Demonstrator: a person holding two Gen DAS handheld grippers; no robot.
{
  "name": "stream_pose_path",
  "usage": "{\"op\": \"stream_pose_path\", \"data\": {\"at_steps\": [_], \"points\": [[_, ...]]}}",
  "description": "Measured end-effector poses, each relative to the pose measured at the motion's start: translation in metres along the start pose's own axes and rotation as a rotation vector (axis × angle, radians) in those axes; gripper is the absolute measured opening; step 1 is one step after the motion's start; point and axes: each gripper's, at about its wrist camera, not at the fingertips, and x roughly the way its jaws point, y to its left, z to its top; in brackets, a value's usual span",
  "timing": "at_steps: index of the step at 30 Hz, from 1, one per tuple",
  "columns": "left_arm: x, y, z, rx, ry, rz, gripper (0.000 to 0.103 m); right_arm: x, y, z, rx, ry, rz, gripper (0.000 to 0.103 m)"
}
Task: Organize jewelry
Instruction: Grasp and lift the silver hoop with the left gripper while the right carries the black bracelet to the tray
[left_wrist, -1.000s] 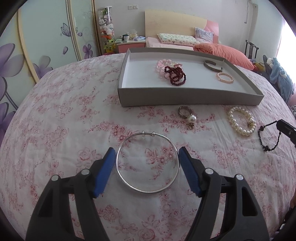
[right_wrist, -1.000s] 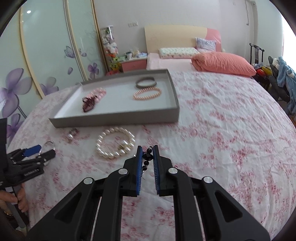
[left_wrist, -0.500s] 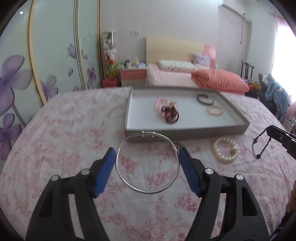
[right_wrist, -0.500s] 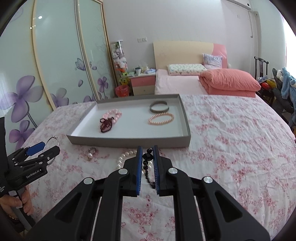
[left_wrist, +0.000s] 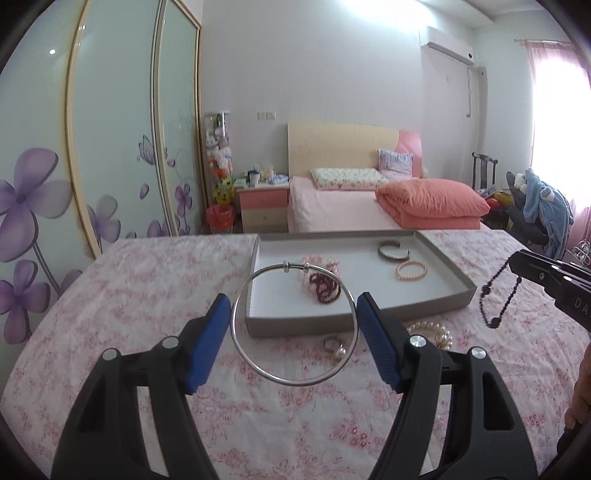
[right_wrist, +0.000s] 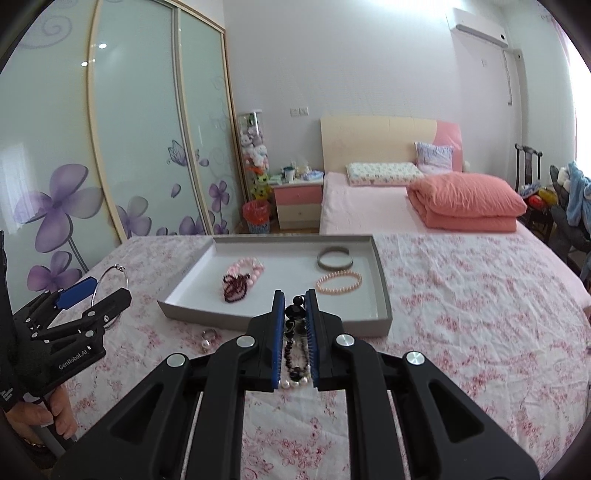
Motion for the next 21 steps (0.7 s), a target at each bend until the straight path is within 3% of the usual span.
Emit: {"op": "stream_pose_path", "data": {"at_steps": [9,21], "points": [[-0.008,-0.01,0.013,0.014,-0.065,-0.004,0.069,-0.01,0.011,0.019,-0.028,-0.086,0.017,0.012],[0.009,-0.009,0.029,0.008,-0.078,0.0,0.069,0.0,0.014,0.037,-0.036,-0.126,0.02,0.012]]}}
